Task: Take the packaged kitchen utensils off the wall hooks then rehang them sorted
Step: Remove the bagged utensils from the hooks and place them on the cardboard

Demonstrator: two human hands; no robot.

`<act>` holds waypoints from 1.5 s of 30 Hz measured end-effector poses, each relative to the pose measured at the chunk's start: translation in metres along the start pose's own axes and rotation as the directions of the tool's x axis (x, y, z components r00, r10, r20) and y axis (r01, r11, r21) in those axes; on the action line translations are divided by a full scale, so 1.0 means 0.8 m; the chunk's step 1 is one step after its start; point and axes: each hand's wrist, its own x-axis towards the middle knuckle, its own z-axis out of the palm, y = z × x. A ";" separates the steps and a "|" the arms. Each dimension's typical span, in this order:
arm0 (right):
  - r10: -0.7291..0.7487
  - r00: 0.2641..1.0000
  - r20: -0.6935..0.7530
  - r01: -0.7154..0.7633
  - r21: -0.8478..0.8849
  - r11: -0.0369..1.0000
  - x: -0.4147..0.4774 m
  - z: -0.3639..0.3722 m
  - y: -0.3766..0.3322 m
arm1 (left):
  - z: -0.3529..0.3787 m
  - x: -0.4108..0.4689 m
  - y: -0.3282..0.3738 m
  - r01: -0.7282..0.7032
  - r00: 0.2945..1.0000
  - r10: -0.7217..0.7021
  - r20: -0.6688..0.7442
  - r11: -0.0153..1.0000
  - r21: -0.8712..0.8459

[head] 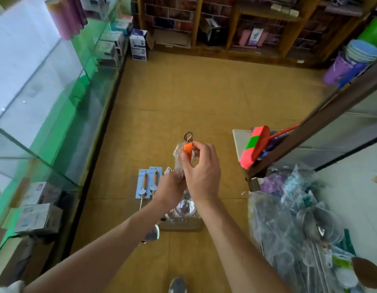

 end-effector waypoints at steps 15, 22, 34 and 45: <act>0.067 0.992 0.109 -0.072 0.043 0.996 0.042 0.124 0.122 | 0.043 0.135 -0.067 0.109 0.994 -0.108 -0.015 0.990 0.085; 0.166 0.969 0.184 -0.176 0.036 0.984 0.028 0.179 0.158 | 0.055 0.160 -0.118 0.232 0.973 -0.231 0.024 0.973 -0.014; 0.478 0.787 0.391 -0.457 -0.152 0.876 -0.066 0.315 0.273 | 0.130 0.177 -0.300 0.485 0.874 -0.474 0.107 0.857 -0.173; 0.548 0.690 0.472 -0.464 -0.292 0.836 -0.153 0.409 0.355 | 0.181 0.194 -0.416 0.595 0.803 -0.572 0.168 0.784 -0.177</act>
